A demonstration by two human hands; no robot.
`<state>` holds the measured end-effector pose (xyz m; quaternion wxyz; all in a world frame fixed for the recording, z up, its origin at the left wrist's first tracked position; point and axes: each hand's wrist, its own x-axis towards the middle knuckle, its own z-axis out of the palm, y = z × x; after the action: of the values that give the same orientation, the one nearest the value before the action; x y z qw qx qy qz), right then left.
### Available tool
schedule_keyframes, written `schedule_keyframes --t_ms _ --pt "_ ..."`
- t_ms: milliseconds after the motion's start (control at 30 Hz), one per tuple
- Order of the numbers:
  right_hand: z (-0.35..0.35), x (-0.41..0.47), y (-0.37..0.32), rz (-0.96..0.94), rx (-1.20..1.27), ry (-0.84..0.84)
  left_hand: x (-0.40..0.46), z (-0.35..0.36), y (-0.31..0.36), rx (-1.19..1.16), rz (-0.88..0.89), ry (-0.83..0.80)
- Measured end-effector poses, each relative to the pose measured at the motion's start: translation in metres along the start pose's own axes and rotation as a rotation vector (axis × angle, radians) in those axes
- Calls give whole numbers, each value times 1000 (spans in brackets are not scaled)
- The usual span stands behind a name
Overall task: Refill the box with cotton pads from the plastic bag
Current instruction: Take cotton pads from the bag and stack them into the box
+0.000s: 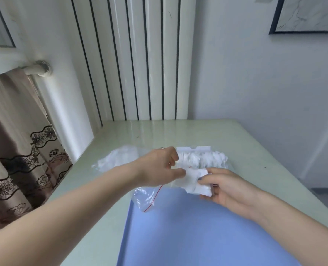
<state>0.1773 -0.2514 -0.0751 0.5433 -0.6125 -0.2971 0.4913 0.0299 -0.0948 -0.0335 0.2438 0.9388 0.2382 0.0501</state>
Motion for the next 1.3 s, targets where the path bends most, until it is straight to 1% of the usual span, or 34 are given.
schedule_keyframes --t_ms 33,100,233,333,400,467,567,667,800,900,1100,1200,1267,1300 --pt "-3 0 -2 -15 11 0 2 2 1 1 -38 -30" --pt "-6 0 -5 -39 28 10 6 4 2 -30 -73 -34" --pt "-8 1 -8 -56 32 83 11 5 7 -203 -47 5" --pt "-12 4 -3 -59 -61 188 12 -1 8 -266 -13 67" --pt "-15 7 -3 -81 -146 238 14 -6 9 -321 24 69" --pt "-16 9 -5 -102 -161 242 16 -8 14 -380 73 38" --pt "-14 11 -8 -91 -139 164 18 -3 24 -424 138 -32" --pt "-13 10 -9 -80 -95 63 25 5 25 -400 136 -71" --pt "-20 8 -9 -64 -19 0 34 15 17 -363 99 -42" --pt "-25 7 -9 -42 -9 -7 37 22 16 -360 113 -33" --pt "-33 5 -16 5 47 -14 46 26 24 -273 180 -1" --pt "-38 5 -19 20 128 3 51 28 28 -229 204 28" --pt "-41 6 -20 4 154 11 54 31 30 -185 215 64" --pt "-44 8 -20 -17 121 16 57 32 30 -157 218 81"
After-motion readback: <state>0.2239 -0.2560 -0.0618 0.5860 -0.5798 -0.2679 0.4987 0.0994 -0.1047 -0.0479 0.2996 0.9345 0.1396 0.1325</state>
